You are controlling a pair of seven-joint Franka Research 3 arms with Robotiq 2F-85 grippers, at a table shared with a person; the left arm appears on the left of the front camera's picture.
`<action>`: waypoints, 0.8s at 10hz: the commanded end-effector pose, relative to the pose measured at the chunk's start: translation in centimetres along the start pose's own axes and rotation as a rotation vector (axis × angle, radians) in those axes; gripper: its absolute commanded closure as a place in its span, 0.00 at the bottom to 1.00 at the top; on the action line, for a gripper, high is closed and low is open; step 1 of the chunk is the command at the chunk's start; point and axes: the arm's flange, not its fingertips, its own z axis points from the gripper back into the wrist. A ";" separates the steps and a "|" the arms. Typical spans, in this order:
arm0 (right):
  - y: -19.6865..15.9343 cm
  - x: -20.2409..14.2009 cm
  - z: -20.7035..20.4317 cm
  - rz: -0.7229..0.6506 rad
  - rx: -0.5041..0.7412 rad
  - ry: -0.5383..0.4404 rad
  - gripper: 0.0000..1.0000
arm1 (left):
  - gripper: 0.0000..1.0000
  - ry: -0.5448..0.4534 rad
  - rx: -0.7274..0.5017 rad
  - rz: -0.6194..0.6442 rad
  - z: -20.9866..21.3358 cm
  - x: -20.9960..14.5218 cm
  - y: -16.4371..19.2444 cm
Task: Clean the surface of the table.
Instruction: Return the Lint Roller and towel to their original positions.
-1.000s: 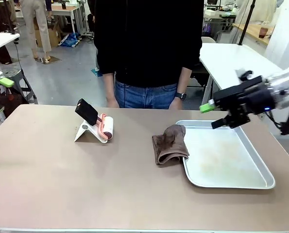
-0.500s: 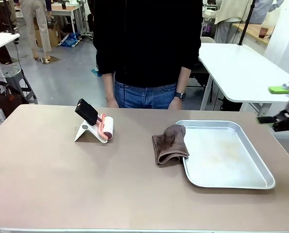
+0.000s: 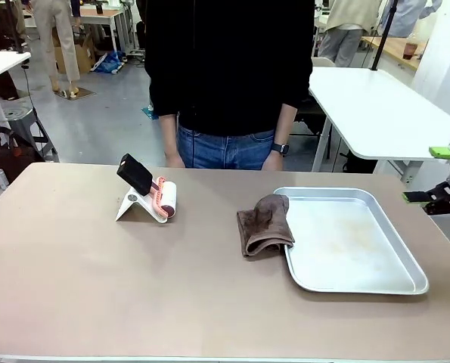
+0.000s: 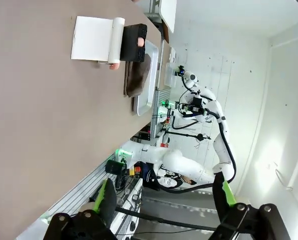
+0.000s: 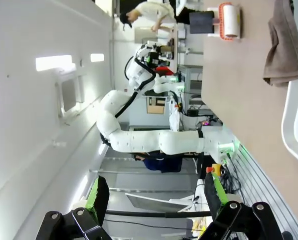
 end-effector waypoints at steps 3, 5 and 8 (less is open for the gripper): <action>1.0 -0.7 0.2 -0.010 0.015 -0.014 0.00 | 0.00 -0.019 0.025 -0.015 -0.3 -1.4 -0.5; 1.0 -0.7 0.2 -0.010 0.015 -0.014 0.00 | 0.00 -0.019 0.025 -0.015 -0.3 -1.4 -0.5; 1.0 -0.7 0.2 -0.010 0.015 -0.014 0.00 | 0.00 -0.019 0.025 -0.015 -0.3 -1.4 -0.5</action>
